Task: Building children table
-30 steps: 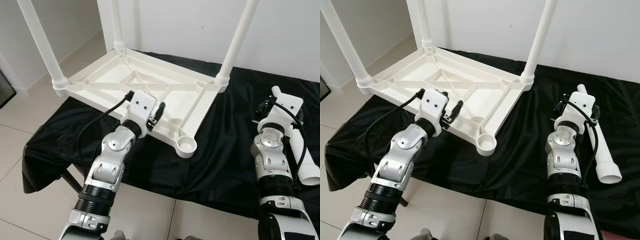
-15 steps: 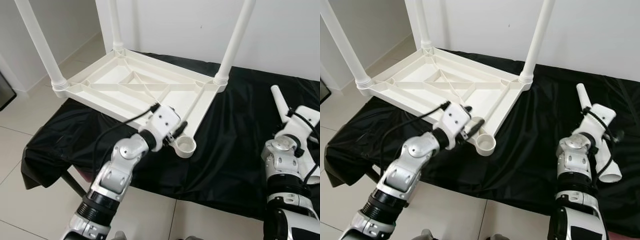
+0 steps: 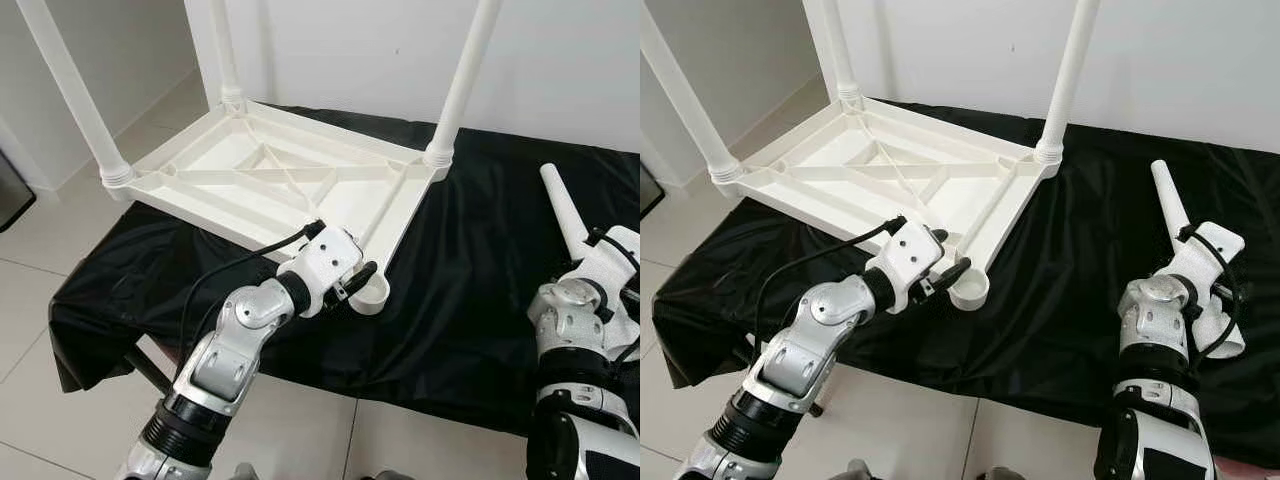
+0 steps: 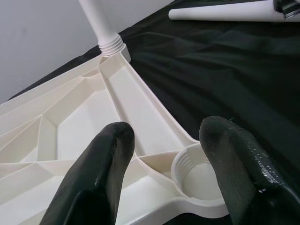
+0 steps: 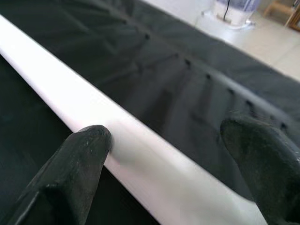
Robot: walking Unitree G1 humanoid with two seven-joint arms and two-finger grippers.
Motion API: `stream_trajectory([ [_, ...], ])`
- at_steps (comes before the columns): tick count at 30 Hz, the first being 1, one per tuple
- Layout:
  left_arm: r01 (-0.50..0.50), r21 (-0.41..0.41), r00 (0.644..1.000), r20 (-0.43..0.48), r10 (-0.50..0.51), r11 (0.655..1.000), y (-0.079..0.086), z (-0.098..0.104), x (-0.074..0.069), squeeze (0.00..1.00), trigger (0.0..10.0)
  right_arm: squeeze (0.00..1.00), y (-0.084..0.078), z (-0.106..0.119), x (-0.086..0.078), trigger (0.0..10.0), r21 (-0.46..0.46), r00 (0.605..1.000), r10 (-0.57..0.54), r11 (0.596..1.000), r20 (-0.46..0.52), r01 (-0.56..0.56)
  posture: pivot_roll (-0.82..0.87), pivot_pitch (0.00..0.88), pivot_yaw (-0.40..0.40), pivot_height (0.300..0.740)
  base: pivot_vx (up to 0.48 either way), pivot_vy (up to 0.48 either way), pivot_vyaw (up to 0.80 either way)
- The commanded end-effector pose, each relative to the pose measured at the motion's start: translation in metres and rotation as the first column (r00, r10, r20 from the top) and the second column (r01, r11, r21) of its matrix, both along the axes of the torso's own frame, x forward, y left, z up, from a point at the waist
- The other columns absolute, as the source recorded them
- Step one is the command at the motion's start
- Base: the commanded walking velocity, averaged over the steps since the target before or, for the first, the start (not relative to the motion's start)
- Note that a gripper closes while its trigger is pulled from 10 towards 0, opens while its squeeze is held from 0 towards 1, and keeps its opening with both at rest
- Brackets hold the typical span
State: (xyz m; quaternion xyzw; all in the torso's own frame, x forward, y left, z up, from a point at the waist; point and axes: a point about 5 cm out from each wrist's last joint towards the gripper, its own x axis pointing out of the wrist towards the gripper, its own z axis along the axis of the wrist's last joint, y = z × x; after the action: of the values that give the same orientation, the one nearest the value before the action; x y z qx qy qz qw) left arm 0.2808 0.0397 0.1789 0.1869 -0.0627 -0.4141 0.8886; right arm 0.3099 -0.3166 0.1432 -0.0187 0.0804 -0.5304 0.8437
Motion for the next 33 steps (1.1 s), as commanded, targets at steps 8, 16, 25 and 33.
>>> stream_trajectory([
  [8,0.005,-0.007,1.0,-0.007,-0.005,1.0,-0.002,0.005,0.001,0.0,10.0,0.0,0.01,-0.013,0.001,10.0,0.069,0.996,0.058,0.996,-0.062,-0.053,-0.05,0.047,0.03,0.74,0.0,0.0,0.0],
  [16,-0.001,-0.017,1.0,-0.007,0.001,1.0,-0.003,0.008,0.001,0.0,10.0,0.0,0.039,-0.023,0.009,10.0,0.202,0.976,0.218,0.956,-0.009,-0.212,-0.05,0.054,0.024,0.74,0.0,0.0,0.0],
  [25,-0.009,-0.042,1.0,-0.004,0.009,0.999,-0.004,0.012,0.002,0.0,10.0,0.0,0.134,0.01,0.016,10.0,0.234,0.66,0.674,0.619,0.331,-0.749,-0.06,0.063,0.024,0.74,0.0,0.0,0.0],
  [33,-0.007,-0.052,1.0,-0.001,0.007,0.999,-0.007,0.014,0.004,0.0,10.0,0.0,0.17,0.043,0.011,10.0,0.067,0.386,0.799,0.402,0.461,-0.913,-0.07,0.061,0.024,0.74,0.0,0.0,0.0],
])
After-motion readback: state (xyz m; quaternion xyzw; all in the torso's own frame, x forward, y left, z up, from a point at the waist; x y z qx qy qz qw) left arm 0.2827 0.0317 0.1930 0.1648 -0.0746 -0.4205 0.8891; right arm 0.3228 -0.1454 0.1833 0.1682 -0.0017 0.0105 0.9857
